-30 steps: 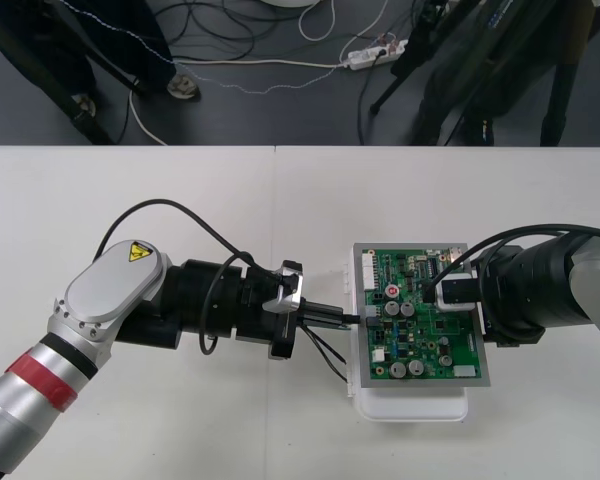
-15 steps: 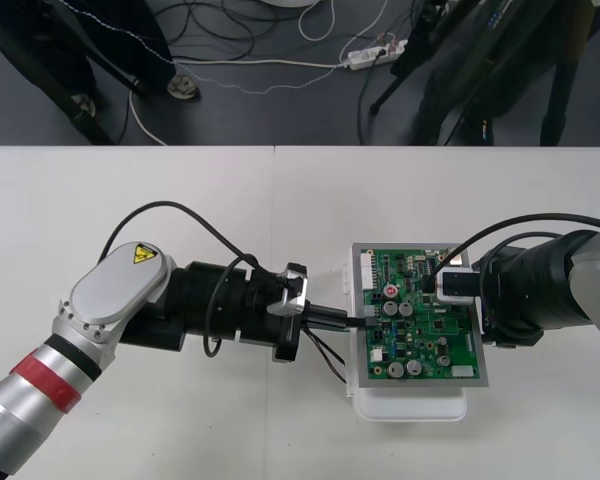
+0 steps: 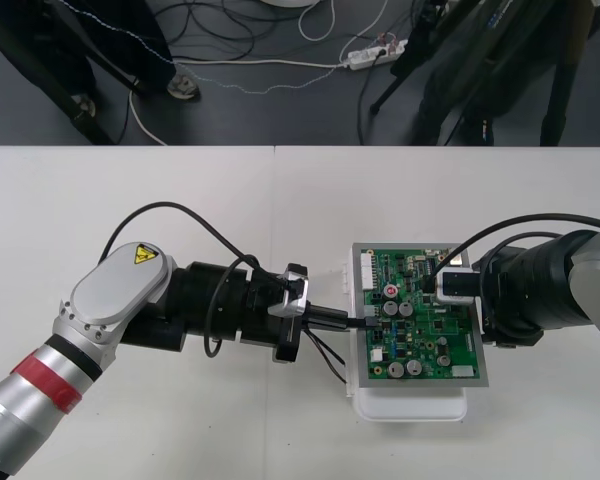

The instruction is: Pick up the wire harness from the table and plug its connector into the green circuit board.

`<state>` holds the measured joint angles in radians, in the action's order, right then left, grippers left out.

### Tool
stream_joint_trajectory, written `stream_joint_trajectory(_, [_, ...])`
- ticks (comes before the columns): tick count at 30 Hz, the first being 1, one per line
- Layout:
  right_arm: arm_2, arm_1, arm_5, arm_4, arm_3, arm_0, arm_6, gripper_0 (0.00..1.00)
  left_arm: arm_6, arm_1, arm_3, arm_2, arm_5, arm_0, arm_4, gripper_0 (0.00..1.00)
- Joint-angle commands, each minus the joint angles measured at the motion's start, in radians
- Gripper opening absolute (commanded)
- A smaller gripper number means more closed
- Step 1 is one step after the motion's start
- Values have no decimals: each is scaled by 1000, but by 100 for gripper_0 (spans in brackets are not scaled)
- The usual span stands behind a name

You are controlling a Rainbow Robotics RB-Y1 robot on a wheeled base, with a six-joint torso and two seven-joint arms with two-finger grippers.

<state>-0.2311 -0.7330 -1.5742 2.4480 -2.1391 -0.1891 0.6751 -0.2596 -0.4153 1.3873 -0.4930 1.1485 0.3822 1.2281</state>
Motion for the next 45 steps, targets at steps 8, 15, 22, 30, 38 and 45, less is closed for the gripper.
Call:
stream_joint_trajectory(8, [-17,12,3,-9,-32,-33,-46,100,-63,35,41,-22,-47,-17,5,0])
stream_joint_trajectory(15, [-17,12,3,-11,-32,-33,-68,100,-69,41,42,-22,-50,-17,-10,0])
stream_joint_trajectory(22, [-19,14,3,-23,-32,-35,-94,100,-79,43,44,-22,-50,-16,-19,0])
stream_joint_trajectory(30, [-17,15,3,-24,-32,-35,-101,100,-95,44,55,-22,-47,-17,-27,0])
stream_joint_trajectory(38, [-17,14,3,-18,-32,-35,-101,100,-106,44,58,-30,-44,-17,-41,0])
stream_joint_trajectory(45, [-17,15,3,-18,-32,-35,-101,100,-118,44,58,-33,-44,-17,-42,0])
